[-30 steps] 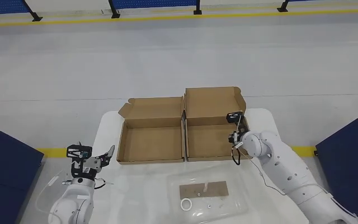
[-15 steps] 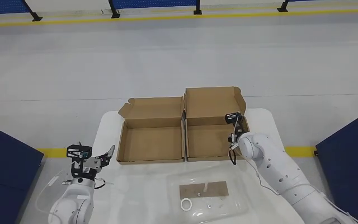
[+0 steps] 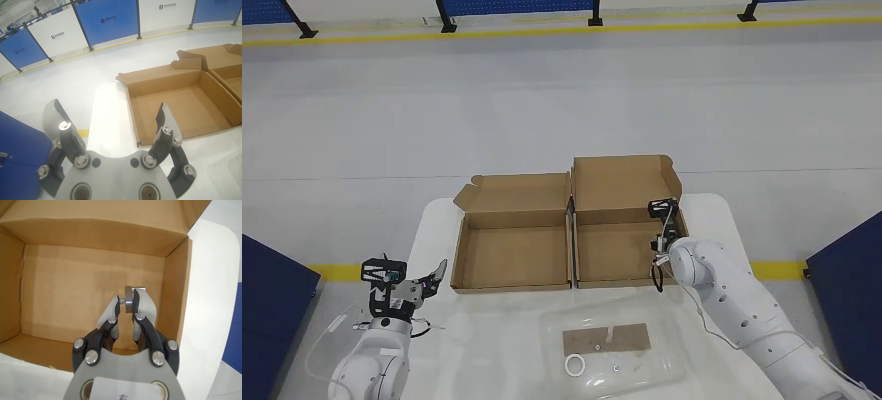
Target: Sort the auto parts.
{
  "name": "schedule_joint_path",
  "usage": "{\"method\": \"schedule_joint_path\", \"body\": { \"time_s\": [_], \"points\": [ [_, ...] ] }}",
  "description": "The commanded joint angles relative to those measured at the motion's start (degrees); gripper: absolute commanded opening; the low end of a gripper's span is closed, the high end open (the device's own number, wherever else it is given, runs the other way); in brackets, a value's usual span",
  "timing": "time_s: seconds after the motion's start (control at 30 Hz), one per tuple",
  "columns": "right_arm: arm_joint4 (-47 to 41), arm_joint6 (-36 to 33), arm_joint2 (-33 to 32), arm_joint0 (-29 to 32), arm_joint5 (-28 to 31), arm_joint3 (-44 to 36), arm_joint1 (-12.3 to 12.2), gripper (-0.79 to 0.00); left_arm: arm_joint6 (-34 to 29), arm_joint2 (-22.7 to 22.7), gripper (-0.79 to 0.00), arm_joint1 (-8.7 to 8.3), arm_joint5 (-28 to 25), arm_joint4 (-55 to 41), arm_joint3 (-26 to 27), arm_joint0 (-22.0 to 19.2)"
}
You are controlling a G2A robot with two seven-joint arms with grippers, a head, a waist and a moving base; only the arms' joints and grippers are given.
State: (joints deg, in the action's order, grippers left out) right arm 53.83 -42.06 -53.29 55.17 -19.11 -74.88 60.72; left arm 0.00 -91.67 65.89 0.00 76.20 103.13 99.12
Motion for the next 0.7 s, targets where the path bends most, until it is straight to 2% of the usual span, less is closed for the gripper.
{"method": "schedule_joint_path", "body": {
  "time_s": [0.0,0.3,0.67],
  "points": [
    [-0.1,1.5,-0.3,0.3,-1.1,0.3,0.2,-0.785,0.0,0.0,0.000,0.00,0.0,0.0,0.0,0.0],
    [-0.5,3.6,0.3,-0.1,-1.4,3.8,1.6,-0.785,0.0,0.0,0.000,0.00,0.0,0.0,0.0,0.0],
    [0.5,2.5,0.1,-0.6,-1.3,5.5,2.7,-0.785,0.0,0.0,0.000,0.00,0.0,0.0,0.0,0.0]
  ]
}}
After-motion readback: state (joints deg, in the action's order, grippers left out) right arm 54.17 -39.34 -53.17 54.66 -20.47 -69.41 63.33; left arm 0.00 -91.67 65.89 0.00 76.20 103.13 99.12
